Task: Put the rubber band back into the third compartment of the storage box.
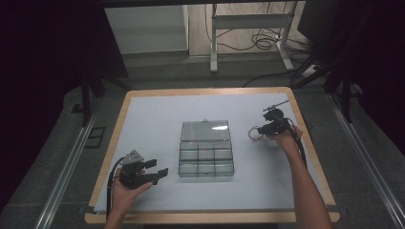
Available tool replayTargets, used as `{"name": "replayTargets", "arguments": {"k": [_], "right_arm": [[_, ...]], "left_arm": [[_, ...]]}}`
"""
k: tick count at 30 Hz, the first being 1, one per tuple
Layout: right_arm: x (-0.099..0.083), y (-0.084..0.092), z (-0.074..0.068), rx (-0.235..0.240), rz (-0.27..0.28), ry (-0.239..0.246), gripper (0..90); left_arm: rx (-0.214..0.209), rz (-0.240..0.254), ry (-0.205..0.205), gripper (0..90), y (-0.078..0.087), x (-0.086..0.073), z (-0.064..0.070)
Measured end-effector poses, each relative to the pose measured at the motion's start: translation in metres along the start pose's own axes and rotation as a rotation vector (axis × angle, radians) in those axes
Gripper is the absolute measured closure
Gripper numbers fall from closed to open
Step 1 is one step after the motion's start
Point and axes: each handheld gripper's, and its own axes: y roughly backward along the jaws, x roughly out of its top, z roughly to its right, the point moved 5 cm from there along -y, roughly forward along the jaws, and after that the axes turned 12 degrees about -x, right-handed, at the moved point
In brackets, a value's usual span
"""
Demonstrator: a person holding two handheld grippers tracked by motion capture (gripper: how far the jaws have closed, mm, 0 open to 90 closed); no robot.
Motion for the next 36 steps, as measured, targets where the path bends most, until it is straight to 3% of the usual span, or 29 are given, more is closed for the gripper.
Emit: {"name": "replayTargets", "arguments": {"k": [16,23,30,36], "right_arm": [[-0.005,-0.013,0.001,-0.021,-0.072,-0.011,77.2],[-0.005,-0.013,0.000,-0.003,-0.079,-0.015,86.1],[-0.004,-0.012,-0.001,-0.009,-0.083,-0.009,86.9],[-0.003,-0.007,0.002,-0.013,-0.054,-0.016,87.3]], "left_arm": [[-0.002,0.002,0.000,32.9,0.000,0.000,0.000],[-0.005,-0.001,0.000,32.9,-0.001,0.000,0.001],[-0.007,0.003,-0.004,32.9,0.000,0.000,0.001],[-0.006,0.004,-0.003,32.9,0.000,0.000,0.000]]}}
